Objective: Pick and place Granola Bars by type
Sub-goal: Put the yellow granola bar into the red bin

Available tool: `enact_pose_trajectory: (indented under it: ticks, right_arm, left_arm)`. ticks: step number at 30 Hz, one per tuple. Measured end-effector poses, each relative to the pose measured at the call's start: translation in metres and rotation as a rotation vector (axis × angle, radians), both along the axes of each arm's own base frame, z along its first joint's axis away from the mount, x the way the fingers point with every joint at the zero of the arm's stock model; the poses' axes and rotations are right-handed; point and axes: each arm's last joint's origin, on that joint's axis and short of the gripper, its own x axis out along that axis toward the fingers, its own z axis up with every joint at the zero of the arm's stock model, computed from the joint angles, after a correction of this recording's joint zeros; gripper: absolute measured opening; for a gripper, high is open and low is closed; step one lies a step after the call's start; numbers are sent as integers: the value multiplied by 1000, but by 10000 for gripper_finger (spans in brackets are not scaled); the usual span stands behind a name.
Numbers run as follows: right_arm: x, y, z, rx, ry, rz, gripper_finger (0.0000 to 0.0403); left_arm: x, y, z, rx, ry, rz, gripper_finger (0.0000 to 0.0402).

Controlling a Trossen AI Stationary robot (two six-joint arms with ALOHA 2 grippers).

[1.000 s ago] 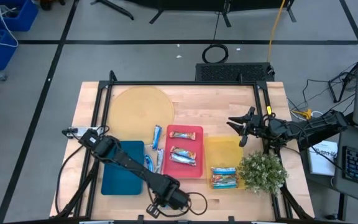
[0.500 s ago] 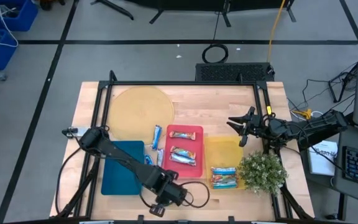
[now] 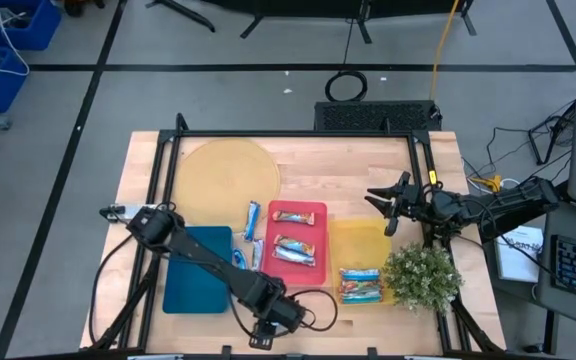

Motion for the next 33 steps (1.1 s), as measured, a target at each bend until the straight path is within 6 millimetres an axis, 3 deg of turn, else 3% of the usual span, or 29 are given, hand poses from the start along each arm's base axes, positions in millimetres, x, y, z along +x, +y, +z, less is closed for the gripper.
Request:
enact_pose_trajectory:
  ticks: [4, 13, 24, 29, 33]
  right_arm:
    - [0, 0, 0, -1, 5, 0, 91]
    - [0, 0, 0, -1, 5, 0, 91]
    - [0, 0, 0, -1, 5, 1, 91]
    - [0, 0, 0, 3, 3, 0, 91]
    - [0, 0, 0, 6, 2, 1, 91]
  left_arm:
    - [2, -2, -18, -14, 60, -22, 223]
    - [6, 4, -19, 43, 24, -6, 223]
    - [8, 3, -33, 14, 68, -8, 219]
    - [9, 4, -33, 1, 72, -21, 159]
    - [9, 3, -33, -11, 66, -57, 56]
